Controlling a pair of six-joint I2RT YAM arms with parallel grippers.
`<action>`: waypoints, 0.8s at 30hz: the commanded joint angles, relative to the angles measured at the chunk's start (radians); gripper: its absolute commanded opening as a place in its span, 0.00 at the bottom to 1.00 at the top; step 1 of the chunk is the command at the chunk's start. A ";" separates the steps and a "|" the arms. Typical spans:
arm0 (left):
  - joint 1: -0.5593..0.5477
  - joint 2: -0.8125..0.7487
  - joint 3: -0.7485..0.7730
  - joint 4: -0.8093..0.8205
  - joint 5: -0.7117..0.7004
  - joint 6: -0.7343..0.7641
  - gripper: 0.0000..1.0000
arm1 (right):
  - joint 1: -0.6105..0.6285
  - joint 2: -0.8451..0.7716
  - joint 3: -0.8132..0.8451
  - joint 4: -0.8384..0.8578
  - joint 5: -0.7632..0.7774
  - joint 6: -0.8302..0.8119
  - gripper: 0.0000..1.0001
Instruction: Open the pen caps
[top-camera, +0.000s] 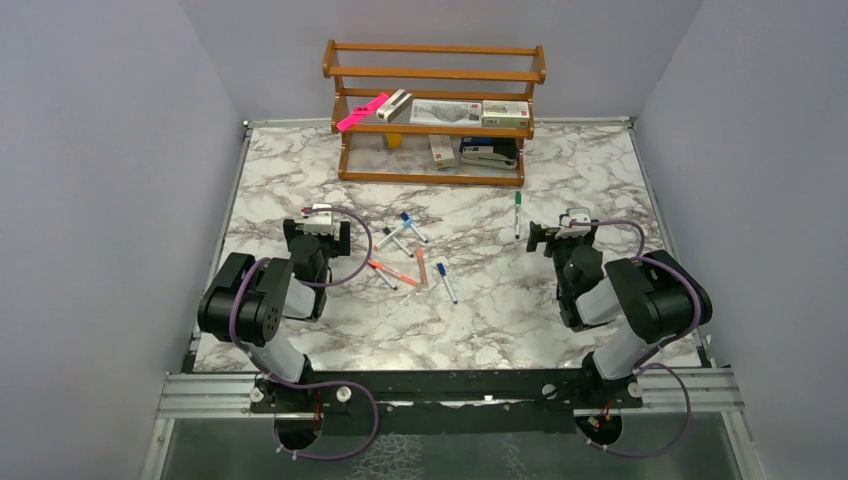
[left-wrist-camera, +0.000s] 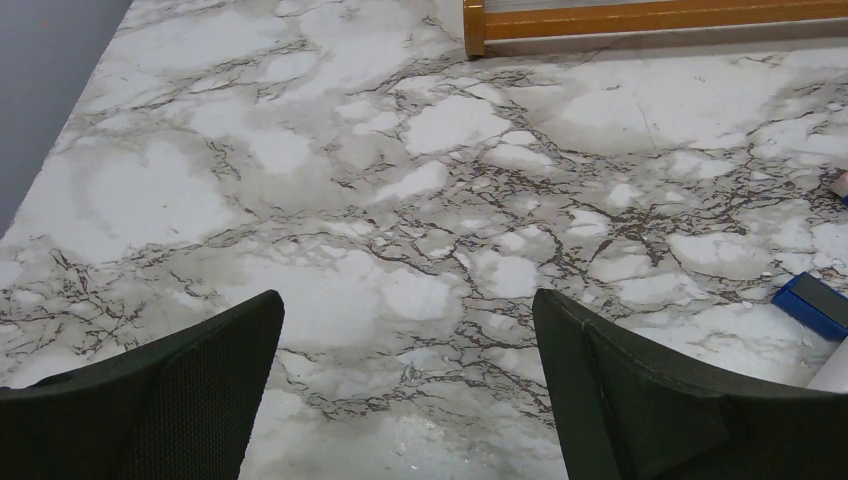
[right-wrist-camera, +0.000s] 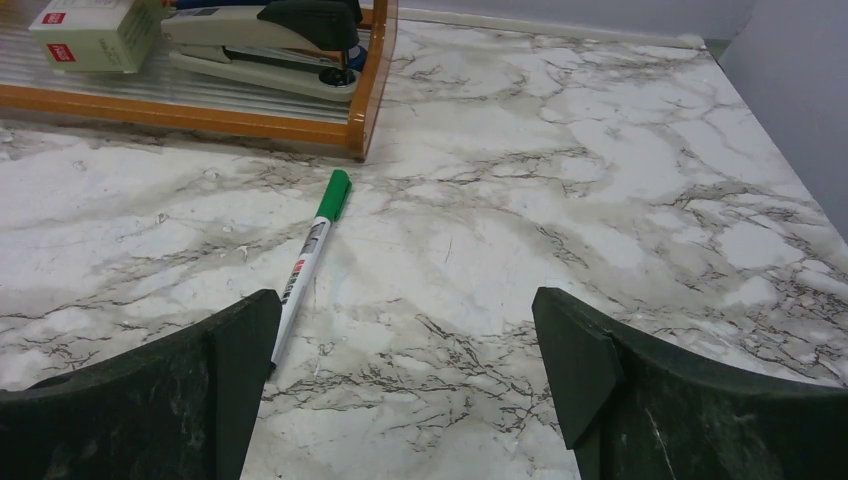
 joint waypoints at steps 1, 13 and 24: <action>0.008 0.006 0.015 0.032 0.023 0.003 0.99 | -0.002 -0.004 0.013 0.021 -0.016 -0.013 1.00; 0.007 -0.008 -0.006 0.060 0.020 0.000 0.99 | -0.001 -0.047 -0.029 0.075 0.000 -0.021 1.00; -0.002 -0.533 0.045 -0.491 0.052 -0.254 0.99 | 0.000 -0.583 0.139 -0.613 -0.278 0.099 1.00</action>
